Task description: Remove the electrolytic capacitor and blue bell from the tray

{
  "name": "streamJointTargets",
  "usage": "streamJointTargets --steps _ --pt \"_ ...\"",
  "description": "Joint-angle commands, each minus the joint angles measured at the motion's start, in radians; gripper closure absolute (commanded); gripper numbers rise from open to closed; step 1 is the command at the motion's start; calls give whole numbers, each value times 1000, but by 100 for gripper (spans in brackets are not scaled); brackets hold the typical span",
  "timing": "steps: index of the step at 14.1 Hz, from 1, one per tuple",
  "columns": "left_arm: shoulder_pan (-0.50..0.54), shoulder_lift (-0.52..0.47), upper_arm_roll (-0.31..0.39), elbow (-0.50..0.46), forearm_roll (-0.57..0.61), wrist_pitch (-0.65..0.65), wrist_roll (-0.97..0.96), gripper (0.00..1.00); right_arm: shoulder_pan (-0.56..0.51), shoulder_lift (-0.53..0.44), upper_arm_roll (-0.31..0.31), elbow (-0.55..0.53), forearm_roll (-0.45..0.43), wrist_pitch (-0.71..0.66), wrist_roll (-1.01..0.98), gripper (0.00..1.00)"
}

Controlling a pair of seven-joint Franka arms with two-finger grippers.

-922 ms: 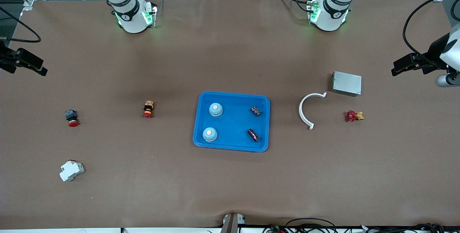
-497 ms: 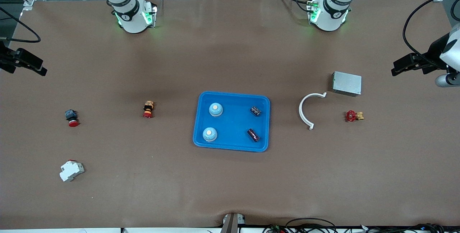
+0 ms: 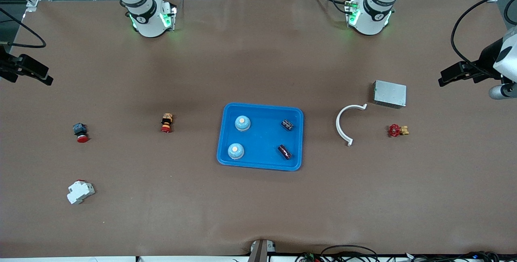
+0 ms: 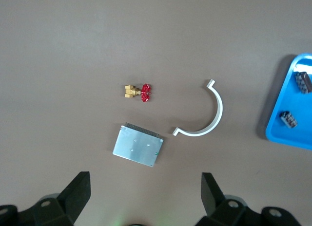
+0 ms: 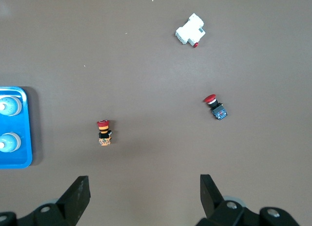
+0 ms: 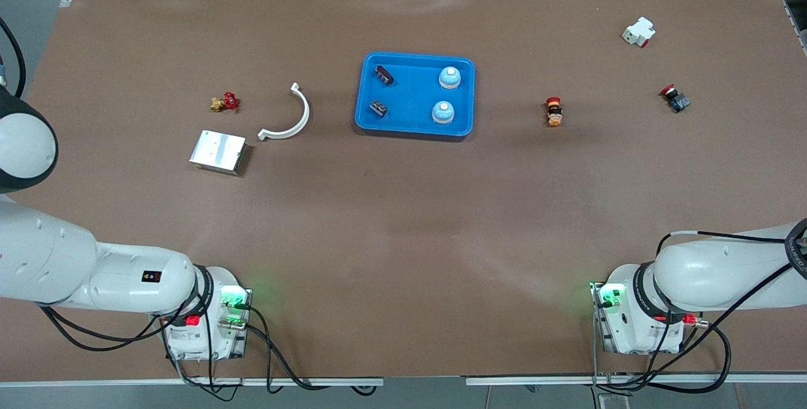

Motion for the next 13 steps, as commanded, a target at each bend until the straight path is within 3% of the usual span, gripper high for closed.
streamJointTargets --steps 1,4,8,13 --pt "-28 9 -27 20 9 1 -97 0 45 -15 6 -16 0 3 82 0" --pt "-39 10 -125 48 7 0 -304 0 125 -16 8 -48 20 -5 168 0" --pt "-41 36 -229 49 -60 3 -519 0 227 -23 8 -159 121 35 301 0" --pt "-65 168 -318 143 -123 79 -827 0 428 -27 6 -385 120 330 528 0"
